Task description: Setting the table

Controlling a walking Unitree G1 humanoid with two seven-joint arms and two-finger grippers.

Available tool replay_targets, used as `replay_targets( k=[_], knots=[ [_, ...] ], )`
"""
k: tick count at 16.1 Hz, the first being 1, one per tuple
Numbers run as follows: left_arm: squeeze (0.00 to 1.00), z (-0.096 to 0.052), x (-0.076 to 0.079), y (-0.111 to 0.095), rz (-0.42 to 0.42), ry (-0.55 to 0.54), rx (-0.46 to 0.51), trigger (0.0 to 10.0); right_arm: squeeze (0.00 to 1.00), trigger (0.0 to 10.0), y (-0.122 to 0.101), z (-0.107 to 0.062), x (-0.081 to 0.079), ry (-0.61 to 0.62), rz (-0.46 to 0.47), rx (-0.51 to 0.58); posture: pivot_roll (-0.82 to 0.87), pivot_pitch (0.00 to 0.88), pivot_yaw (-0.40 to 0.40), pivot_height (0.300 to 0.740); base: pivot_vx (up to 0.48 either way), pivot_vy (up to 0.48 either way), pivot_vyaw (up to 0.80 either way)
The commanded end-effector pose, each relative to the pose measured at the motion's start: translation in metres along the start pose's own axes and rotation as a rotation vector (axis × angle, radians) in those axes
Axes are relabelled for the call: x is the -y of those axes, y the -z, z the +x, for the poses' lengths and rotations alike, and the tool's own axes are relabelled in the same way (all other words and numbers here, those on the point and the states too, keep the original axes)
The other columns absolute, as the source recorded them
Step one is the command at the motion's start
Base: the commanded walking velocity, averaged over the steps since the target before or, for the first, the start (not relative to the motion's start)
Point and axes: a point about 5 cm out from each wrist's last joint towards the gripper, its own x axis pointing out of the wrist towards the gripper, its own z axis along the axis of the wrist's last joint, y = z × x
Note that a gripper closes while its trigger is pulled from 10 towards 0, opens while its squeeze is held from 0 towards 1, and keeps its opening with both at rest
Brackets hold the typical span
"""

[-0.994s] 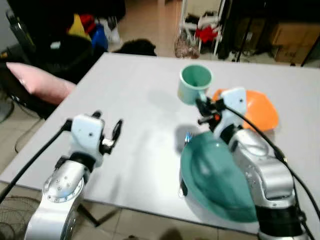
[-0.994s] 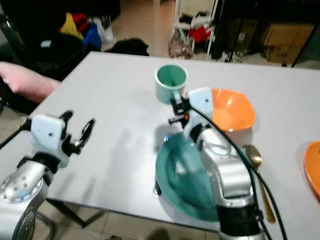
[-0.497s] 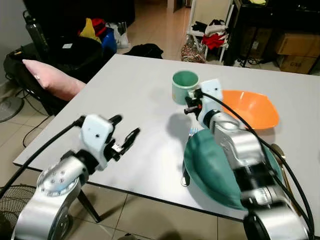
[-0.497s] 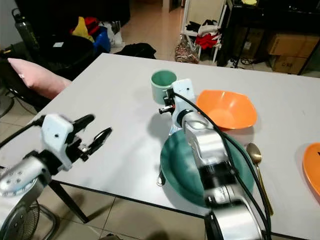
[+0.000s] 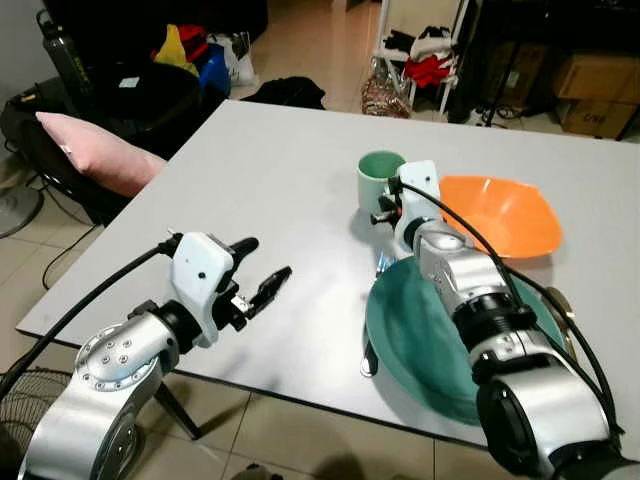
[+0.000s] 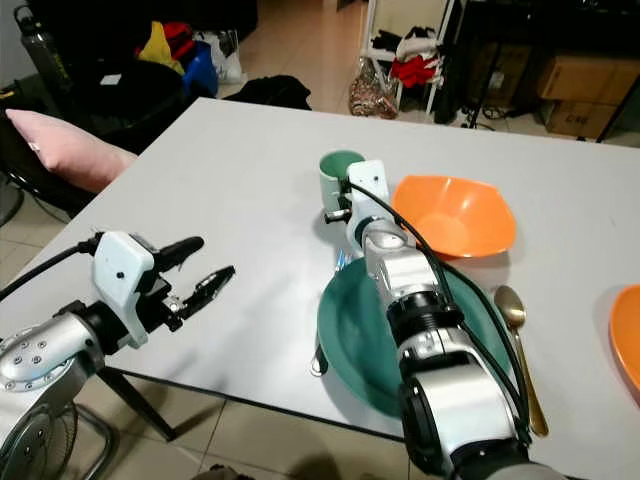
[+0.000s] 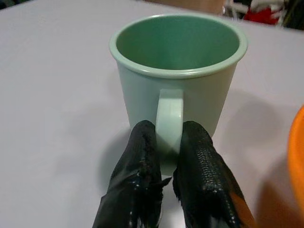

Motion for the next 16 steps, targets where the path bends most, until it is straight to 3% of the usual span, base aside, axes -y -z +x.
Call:
replay_targets(
  k=[1, 5, 6, 7, 13, 16],
  knots=[
    [0.00, -0.001, 0.002, -0.003, 0.013, 0.020, 0.002, 10.0, 0.00, 10.0, -0.006, 0.002, -0.001, 0.012, 0.014, 0.024, -0.02, 0.000, 0.056, 0.740, 0.000, 0.000, 0.00],
    [0.00, -0.002, 0.006, -0.003, -0.007, 0.067, -0.009, 10.0, 0.00, 10.0, 0.000, 0.005, 0.000, 0.005, 0.076, 0.013, -0.02, 0.001, 0.059, 0.740, 0.000, 0.000, 0.00],
    [0.00, -0.002, 0.008, -0.002, -0.009, 0.079, -0.016, 10.0, 0.25, 10.0, 0.001, 0.006, 0.001, 0.014, 0.075, 0.009, -0.02, 0.001, 0.060, 0.740, 0.000, 0.000, 0.00],
    [0.00, -0.002, 0.008, -0.002, -0.011, 0.082, -0.017, 10.0, 1.00, 10.0, 0.001, 0.006, 0.002, 0.019, 0.079, 0.011, -0.02, 0.002, 0.060, 0.740, 0.000, 0.000, 0.00],
    [0.00, -0.002, 0.008, -0.001, -0.014, 0.091, -0.021, 10.0, 1.00, 10.0, -0.003, 0.005, 0.005, 0.024, 0.052, 0.030, -0.03, 0.000, 0.057, 0.740, 0.000, 0.000, 0.00],
    [0.00, -0.005, 0.008, -0.001, -0.015, 0.087, -0.023, 10.0, 1.00, 10.0, -0.015, -0.005, 0.007, -0.009, 0.058, 0.101, -0.03, 0.000, 0.060, 0.740, 0.000, 0.000, 0.00]
  ],
)
